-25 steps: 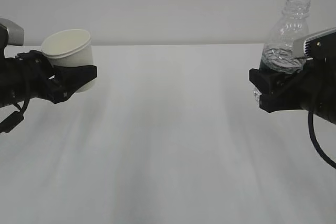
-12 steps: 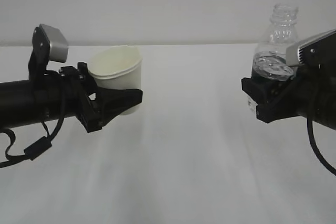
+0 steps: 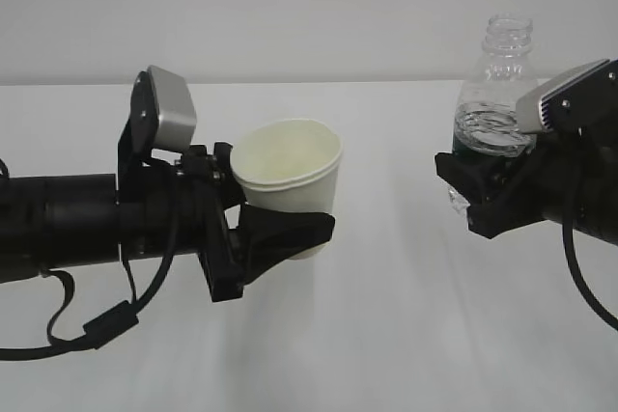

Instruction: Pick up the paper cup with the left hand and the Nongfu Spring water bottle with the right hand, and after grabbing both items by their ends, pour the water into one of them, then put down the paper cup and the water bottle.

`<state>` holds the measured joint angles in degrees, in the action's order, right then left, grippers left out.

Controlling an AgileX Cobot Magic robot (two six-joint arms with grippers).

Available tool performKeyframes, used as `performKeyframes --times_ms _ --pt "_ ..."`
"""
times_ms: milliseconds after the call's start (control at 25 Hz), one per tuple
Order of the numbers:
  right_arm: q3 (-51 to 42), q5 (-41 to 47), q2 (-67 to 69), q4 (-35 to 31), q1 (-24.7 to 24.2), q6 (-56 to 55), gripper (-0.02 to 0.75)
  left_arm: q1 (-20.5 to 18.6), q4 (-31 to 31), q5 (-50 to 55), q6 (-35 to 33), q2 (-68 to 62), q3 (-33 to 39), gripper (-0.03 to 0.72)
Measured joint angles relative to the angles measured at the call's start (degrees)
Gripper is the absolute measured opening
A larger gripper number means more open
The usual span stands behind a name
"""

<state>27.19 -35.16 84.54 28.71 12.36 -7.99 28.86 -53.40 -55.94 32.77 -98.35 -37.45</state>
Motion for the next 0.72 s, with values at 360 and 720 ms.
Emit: performKeyframes --times_ms 360,720 --pt "0.0 0.0 0.0 2.1 0.0 -0.2 0.447 3.1 0.9 -0.2 -1.9 -6.9 -3.0 0.498" --pt "1.3 0.4 0.0 5.5 0.0 -0.3 0.447 3.1 3.1 -2.4 -6.4 -10.8 -3.2 0.497"
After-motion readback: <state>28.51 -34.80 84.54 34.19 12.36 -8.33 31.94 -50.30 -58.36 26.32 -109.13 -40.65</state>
